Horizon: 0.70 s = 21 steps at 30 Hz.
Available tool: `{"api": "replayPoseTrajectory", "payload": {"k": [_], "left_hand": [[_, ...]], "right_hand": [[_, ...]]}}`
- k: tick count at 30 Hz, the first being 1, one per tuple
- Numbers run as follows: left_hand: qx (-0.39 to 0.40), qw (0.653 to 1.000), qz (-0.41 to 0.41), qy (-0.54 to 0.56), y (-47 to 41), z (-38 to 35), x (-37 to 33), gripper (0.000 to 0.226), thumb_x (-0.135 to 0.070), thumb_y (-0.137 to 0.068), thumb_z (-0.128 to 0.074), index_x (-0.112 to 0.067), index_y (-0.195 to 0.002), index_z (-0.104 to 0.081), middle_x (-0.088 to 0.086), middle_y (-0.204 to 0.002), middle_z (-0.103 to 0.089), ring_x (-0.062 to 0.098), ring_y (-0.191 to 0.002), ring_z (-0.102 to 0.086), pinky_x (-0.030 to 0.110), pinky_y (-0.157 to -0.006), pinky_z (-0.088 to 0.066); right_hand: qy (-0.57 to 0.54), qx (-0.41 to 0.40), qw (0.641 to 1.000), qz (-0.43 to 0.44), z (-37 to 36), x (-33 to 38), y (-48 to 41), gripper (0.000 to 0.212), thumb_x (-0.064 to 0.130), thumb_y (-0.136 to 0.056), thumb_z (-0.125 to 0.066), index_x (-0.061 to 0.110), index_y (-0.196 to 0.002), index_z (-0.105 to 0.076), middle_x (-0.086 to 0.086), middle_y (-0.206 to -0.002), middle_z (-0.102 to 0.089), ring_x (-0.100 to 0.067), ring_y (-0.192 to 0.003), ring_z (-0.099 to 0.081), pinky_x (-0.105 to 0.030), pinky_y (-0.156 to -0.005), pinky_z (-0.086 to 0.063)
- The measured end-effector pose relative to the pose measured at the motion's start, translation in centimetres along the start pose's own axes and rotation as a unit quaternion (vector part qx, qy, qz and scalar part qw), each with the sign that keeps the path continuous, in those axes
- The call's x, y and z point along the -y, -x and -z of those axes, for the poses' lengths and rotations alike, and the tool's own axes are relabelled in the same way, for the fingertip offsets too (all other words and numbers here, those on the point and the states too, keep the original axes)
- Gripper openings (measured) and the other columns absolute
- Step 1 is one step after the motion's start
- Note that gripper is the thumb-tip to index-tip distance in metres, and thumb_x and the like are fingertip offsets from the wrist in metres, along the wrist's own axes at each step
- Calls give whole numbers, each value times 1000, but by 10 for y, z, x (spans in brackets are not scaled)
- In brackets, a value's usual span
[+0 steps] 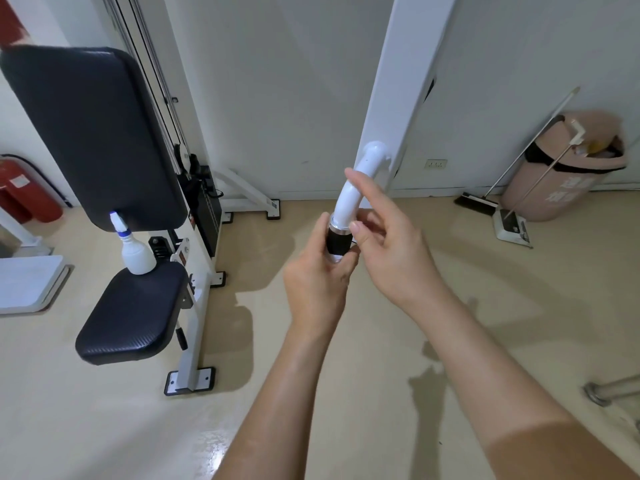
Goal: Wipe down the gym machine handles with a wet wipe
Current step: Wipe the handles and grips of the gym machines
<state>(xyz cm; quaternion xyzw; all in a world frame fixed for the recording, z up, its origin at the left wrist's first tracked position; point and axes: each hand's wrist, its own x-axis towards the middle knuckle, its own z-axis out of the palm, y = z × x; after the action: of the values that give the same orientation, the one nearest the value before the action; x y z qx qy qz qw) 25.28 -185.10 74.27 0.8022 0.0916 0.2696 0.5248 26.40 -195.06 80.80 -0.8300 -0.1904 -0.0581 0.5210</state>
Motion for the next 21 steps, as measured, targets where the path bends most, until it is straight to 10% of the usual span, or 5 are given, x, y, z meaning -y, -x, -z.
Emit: {"api": "replayPoseTrajectory", "payload": {"k": [6,16,21], "left_hand": [[-8,993,-50,-108,0,1,1,63,-18,-75,-70,-22,-135,-49,-19,-63,-46,15,-73,-43,18,-64,-39],[218,946,135,199,3,28,-19,85,0,-79,-65,-36,-145,-24,-5,-106,-68,21,-69,-59,24,-60,-52],[95,937,149,301,26,29,-18,55,12,-79,-60,-24,-118,-46,-8,-120,-58,17,-86,-63,25,-61,-54]], "right_hand": [[-9,-58,990,-128,-10,-15,11,48,20,-79,-73,31,-121,-53,8,-111,-63,-6,-94,-61,-32,-87,-52],[-255,54,953,-153,6,-33,33,30,-1,-90,-58,12,-117,-64,-1,-107,-73,-12,-101,-67,-22,-87,-51],[-195,0,967,-167,-1,-32,41,37,3,-83,-68,22,-114,-66,8,-106,-72,-12,-101,-67,-32,-91,-53]]}}
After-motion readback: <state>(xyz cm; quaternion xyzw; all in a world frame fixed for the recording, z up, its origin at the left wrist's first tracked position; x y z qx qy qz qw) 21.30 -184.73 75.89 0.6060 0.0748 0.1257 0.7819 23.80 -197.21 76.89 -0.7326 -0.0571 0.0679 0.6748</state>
